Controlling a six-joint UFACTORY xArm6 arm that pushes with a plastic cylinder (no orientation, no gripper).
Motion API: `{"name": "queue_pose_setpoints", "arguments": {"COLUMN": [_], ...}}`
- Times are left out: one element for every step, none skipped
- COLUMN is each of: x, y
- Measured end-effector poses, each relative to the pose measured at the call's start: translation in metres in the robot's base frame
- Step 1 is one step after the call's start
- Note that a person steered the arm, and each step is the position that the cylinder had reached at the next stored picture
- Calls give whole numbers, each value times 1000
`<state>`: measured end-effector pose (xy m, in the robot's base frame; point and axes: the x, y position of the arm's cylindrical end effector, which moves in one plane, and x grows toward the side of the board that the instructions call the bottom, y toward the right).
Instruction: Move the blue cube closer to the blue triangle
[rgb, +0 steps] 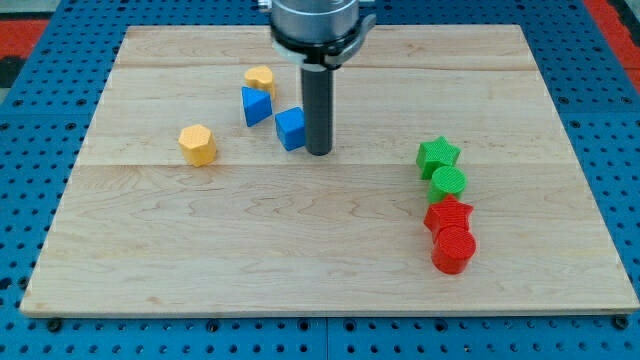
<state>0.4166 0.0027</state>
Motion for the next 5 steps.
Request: {"name": "queue_pose_setpoints", "arguments": {"x": [-8,-28,-25,-12,2], "y": [-12,-42,-72,-101,-126]}}
